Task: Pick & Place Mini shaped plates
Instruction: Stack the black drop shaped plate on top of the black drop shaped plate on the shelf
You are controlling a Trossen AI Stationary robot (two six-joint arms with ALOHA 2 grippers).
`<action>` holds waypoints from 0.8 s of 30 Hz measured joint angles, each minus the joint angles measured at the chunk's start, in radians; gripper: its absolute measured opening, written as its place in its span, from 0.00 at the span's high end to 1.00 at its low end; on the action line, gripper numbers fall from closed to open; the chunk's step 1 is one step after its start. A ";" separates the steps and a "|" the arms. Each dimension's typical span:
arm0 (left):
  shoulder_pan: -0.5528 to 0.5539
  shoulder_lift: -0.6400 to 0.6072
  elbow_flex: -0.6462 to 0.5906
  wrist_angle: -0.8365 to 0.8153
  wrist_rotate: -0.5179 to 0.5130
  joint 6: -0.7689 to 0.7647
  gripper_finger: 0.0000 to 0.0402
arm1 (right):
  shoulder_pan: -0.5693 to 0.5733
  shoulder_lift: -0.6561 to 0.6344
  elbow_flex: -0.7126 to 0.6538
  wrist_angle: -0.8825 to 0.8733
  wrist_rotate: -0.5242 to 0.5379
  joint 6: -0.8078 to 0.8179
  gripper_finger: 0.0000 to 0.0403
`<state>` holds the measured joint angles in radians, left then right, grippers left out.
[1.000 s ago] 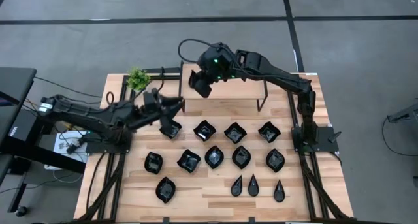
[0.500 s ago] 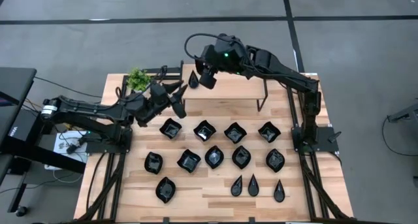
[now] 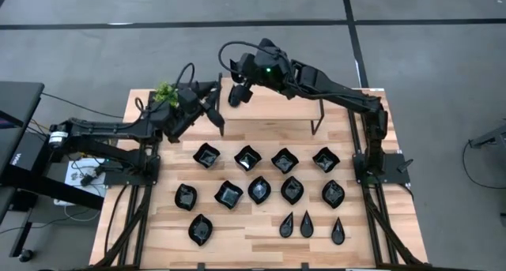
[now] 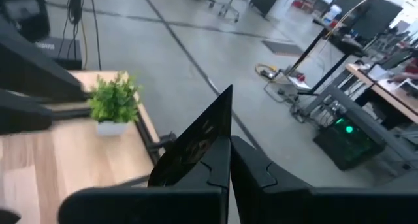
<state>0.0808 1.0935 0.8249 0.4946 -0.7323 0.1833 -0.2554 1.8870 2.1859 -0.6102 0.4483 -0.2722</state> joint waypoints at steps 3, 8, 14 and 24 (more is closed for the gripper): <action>0.032 0.000 0.000 0.001 0.002 0.000 0.74 | 0.006 0.000 -0.003 0.030 0.002 -0.007 1.00; 0.071 0.000 0.000 0.001 0.004 0.004 0.74 | 0.026 0.000 -0.003 0.075 0.002 -0.019 1.00; 0.079 0.000 0.000 0.030 0.081 0.006 0.74 | 0.045 0.016 -0.001 0.083 0.000 -0.031 1.00; 0.079 0.000 0.000 0.029 0.050 0.036 0.74 | 0.088 0.068 -0.002 0.079 0.097 -0.132 1.00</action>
<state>0.1599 1.0935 0.8246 0.5236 -0.6826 0.2192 -0.1672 1.9554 2.1835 -0.5317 0.5453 -0.4040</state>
